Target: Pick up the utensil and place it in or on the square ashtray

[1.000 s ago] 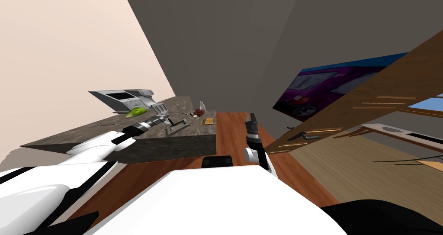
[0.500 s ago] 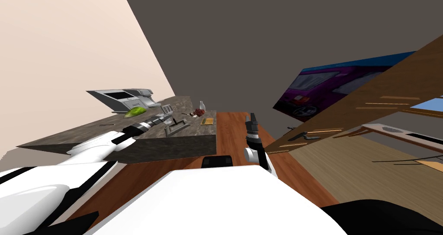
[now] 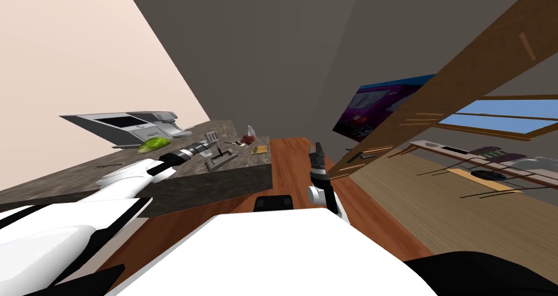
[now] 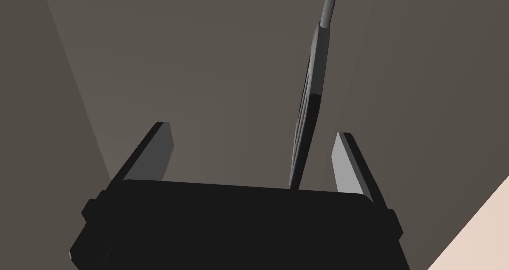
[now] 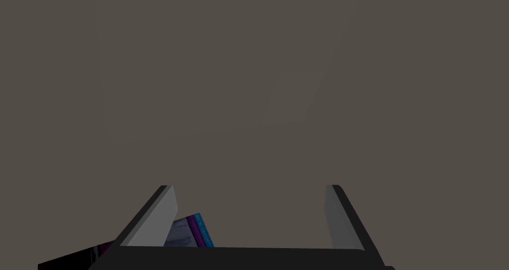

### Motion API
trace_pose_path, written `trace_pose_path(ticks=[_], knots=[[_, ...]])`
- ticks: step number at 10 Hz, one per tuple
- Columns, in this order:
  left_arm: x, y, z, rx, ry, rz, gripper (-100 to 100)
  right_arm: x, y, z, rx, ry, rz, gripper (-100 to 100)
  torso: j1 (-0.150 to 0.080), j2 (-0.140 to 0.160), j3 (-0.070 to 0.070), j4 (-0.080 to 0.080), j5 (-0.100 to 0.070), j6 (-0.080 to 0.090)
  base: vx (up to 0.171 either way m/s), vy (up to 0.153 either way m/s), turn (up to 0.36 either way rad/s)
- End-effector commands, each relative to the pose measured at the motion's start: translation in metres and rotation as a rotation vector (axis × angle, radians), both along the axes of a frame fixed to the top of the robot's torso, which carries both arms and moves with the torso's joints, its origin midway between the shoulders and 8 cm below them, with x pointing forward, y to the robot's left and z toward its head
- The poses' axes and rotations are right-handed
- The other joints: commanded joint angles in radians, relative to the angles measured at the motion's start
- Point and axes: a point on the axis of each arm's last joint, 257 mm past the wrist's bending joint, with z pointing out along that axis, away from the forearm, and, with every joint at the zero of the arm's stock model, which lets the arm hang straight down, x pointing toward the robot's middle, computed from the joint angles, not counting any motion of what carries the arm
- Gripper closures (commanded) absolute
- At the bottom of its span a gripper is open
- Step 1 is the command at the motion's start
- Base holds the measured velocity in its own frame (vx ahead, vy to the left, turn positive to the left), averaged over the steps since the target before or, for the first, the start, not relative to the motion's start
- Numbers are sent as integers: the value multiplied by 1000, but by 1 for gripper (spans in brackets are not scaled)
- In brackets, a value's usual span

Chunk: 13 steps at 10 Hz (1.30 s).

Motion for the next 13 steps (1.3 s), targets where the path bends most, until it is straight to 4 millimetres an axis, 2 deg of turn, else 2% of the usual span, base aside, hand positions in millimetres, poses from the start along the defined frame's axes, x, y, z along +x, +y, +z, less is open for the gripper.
trace_pose_path(ticks=[1, 2, 3, 5, 8, 11, 12, 13], knots=[[5, 6, 4, 2, 4, 30, -100, 0, 0, 0, 0, 0, 0, 0, 0, 0, 0, 0, 0, 0, -162, 75, -101], [12, 5, 11, 1, -2, 37, -100, 0, 0, 0, 0, 0, 0, 0, -1, -1, 0, 0, 0, -2, -143, 60, -157], [12, 11, 10, 2, 4, 60, -100, 0, 0, 0, 0, 0, 0, 0, -2, -2, -1, 0, 0, -1, -102, 45, -95], [25, 15, 24, 3, -5, 97, -100, 0, 0, 0, 0, 0, 0, 0, -3, -5, -3, -1, -1, 0, -152, 56, -245], [32, 25, 31, 4, -6, 145, -100, 0, 0, 0, 0, 0, 0, 0, -1, -3, -1, 0, 0, -1, -144, 59, -112], [43, 34, 47, 3, -19, 203, -100, 0, 0, 0, 0, 0, 0, 0, -3, -5, -3, -1, 0, -2, -129, 33, -150], [39, 29, 45, 5, -17, 182, -100, 0, 0, 0, 0, 0, 0, 0, -2, -4, -2, -1, 0, -1, -72, 28, -51], [40, 30, 46, 3, -17, 189, 0, 0, 0, 0, 0, 1, 0, 0, -2, -7, -4, -1, 0, -2, -11, 4, 9]])
